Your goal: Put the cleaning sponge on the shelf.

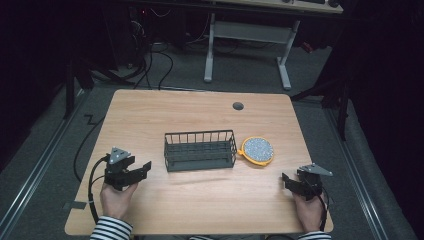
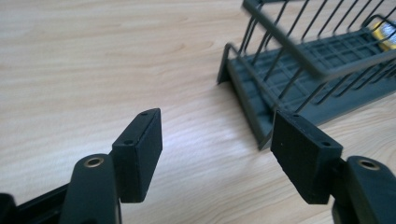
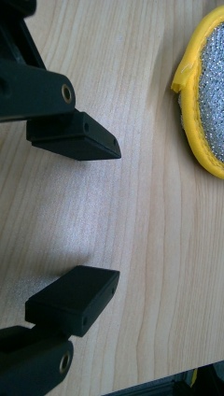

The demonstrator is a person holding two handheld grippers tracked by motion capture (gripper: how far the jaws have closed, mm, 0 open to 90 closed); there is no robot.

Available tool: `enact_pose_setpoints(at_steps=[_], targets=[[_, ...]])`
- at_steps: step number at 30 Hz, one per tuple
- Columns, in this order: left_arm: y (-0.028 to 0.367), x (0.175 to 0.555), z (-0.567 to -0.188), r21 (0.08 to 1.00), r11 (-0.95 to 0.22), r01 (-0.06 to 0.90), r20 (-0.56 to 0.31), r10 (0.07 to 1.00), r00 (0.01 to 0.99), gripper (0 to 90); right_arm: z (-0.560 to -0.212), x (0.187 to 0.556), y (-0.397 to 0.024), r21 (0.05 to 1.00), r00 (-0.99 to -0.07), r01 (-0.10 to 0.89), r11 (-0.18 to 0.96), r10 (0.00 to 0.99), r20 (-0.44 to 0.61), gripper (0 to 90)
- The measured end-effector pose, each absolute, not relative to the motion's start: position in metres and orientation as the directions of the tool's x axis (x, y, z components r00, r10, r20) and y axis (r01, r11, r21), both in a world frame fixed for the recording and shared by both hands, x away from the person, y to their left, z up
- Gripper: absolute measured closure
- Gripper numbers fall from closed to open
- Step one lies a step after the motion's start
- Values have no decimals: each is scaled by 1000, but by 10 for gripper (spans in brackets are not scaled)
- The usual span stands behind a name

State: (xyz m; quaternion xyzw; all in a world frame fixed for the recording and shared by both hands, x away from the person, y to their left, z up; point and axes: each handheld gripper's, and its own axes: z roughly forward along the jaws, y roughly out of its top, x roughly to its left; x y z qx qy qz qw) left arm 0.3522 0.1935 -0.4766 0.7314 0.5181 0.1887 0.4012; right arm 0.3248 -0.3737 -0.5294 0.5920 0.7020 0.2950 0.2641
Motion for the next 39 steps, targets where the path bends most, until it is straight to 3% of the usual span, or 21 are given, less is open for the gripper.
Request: enact_pose_setpoints(at_steps=[8,24,33,39], targets=[[197,354,-507,750,-135,648,-142,923,357,341,-529,325,-374,727,-162,676,125,987,-19,354],[187,357,-535,739,-176,651,-44,951,306,322,-529,323,-371,729,-198,672,128,980,11,364],[185,356,-536,744,-200,637,-12,950,312,309,-522,328,-372,710,-176,698,93,983,44,444],[185,356,-537,744,-199,638,-13,950,311,307,-501,342,-363,732,-235,672,108,969,73,461]])
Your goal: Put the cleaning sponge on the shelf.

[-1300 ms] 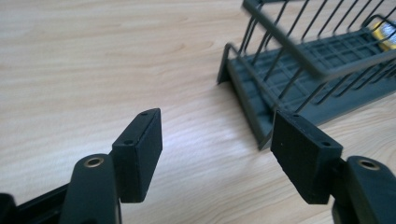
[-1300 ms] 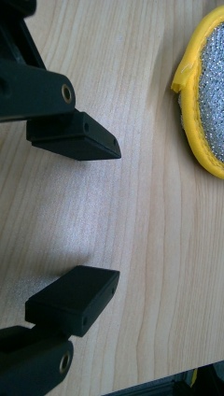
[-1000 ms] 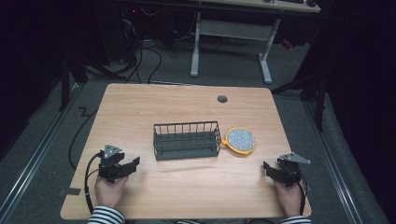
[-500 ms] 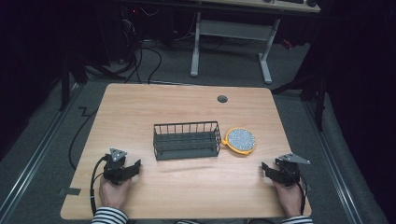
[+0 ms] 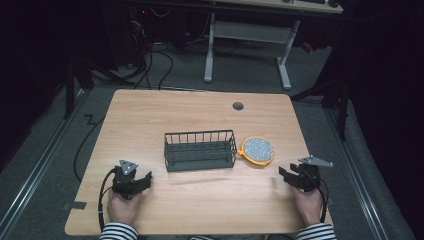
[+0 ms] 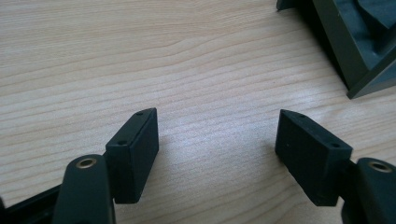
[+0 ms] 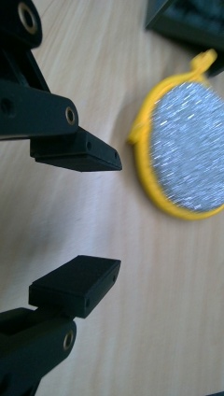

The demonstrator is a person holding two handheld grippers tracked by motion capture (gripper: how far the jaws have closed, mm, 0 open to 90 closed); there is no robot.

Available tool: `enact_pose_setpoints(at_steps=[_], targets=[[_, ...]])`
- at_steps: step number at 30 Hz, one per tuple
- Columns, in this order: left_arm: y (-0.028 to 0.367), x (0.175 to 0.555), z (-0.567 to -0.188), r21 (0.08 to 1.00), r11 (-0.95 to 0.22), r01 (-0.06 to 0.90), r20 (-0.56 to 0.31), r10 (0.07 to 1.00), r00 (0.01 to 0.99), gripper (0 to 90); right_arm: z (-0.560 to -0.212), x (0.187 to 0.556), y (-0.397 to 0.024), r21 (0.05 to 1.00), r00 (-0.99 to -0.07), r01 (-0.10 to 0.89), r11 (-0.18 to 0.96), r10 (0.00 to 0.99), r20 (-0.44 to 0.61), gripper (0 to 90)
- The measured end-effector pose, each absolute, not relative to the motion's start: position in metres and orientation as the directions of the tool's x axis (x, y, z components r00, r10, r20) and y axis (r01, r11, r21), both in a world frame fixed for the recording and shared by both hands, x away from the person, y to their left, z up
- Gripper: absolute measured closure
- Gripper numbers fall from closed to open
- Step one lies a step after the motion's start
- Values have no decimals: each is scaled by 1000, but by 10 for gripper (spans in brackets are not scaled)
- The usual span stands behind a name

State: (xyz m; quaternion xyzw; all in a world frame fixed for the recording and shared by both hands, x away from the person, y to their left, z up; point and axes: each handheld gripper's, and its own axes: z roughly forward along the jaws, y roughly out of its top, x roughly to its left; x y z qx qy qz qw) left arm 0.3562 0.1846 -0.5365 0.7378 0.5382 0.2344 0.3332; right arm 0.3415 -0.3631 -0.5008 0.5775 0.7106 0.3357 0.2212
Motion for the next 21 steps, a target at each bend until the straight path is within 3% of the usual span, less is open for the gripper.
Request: enact_pose_setpoints(at_steps=[6,12,21], targets=[[185,356,-537,744,-198,638,-13,950,311,307,-486,369,-353,742,-265,661,111,960,92,449],[184,357,-537,744,-198,638,-11,951,308,305,-482,399,-341,715,-275,678,171,961,31,450],[184,357,-537,744,-198,638,-11,951,308,303,-484,426,-340,692,-253,710,132,965,75,401]])
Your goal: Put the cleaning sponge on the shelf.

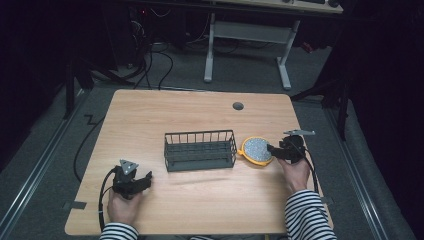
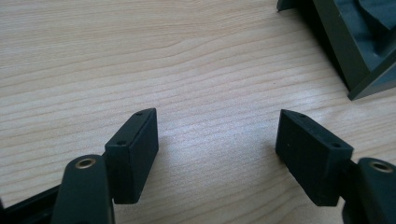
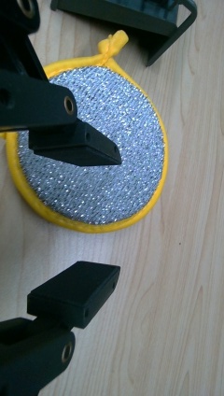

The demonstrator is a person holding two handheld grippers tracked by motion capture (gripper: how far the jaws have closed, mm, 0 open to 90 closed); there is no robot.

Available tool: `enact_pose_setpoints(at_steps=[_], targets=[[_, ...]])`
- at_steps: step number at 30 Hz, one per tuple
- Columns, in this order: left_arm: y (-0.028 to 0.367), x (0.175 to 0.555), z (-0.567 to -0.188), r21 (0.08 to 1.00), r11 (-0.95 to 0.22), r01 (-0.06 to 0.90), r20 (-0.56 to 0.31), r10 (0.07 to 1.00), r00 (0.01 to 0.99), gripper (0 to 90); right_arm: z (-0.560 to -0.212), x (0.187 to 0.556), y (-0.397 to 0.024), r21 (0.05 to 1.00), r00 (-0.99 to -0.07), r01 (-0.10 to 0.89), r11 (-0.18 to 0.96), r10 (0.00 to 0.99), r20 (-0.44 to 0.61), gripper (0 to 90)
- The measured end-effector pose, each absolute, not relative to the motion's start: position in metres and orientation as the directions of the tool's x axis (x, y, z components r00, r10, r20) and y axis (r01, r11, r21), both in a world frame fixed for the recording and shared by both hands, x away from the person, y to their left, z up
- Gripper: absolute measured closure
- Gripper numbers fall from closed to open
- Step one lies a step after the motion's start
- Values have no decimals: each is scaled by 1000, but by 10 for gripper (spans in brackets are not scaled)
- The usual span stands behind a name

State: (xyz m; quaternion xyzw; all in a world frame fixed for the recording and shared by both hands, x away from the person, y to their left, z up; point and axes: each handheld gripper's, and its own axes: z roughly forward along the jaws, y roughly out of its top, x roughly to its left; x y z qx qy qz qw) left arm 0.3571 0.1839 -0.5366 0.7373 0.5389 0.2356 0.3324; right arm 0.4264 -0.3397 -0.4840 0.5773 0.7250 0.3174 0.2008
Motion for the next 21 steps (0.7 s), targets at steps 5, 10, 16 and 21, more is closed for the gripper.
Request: enact_pose_setpoints(at_steps=[5,10,16,21], targets=[[184,357,-537,744,-198,638,-11,951,308,303,-488,435,-337,680,-255,723,119,961,104,393],[184,357,-537,744,-198,638,-11,951,308,303,-499,441,-340,654,-236,751,90,962,138,403],[184,357,-537,744,-198,638,-11,951,308,303,-505,445,-343,632,-246,771,82,953,177,488],[184,357,-537,744,-198,638,-11,951,308,303,-508,446,-343,619,-270,780,93,942,200,617]])
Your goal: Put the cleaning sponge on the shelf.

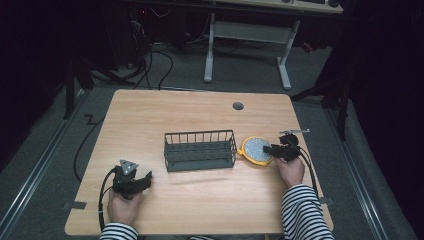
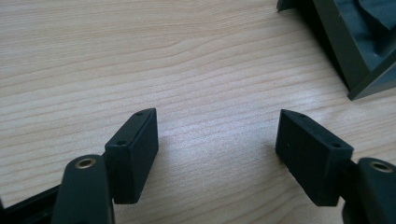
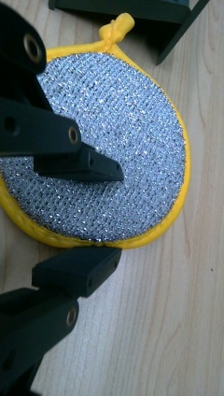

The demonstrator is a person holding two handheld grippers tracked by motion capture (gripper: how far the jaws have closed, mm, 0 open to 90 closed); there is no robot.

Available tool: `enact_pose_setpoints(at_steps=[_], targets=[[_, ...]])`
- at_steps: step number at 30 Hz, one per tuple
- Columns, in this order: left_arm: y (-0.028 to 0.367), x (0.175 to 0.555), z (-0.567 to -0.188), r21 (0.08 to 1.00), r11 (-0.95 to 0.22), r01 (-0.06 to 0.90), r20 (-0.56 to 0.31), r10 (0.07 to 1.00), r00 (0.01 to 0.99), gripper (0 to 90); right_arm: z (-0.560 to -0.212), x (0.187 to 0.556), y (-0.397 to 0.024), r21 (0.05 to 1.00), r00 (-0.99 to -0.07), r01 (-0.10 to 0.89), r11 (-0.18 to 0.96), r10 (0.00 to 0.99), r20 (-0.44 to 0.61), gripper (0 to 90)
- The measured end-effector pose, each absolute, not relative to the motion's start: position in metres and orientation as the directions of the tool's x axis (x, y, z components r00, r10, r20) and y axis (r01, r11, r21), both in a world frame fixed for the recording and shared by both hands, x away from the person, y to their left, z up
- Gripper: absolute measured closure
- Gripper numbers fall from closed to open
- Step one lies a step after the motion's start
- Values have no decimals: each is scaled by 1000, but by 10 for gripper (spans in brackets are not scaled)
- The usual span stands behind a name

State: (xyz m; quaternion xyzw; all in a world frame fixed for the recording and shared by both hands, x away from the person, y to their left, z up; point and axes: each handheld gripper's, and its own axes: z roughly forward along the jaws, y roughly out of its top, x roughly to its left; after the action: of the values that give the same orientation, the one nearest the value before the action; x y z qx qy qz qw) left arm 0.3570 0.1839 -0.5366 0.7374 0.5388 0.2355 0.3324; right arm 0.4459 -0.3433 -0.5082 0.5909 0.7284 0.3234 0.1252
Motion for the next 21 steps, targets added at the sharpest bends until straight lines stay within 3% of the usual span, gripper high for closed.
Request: enact_pose_setpoints(at_steps=[3,6,21], targets=[[184,357,-537,744,-198,638,-11,951,308,303,-509,446,-343,622,-284,776,104,938,198,736],[184,357,-537,744,-199,638,-11,951,309,303,-508,443,-335,645,-309,745,168,945,110,799],[184,357,-537,744,-199,638,-11,951,310,302,-492,436,-340,699,-299,704,124,945,133,824]])
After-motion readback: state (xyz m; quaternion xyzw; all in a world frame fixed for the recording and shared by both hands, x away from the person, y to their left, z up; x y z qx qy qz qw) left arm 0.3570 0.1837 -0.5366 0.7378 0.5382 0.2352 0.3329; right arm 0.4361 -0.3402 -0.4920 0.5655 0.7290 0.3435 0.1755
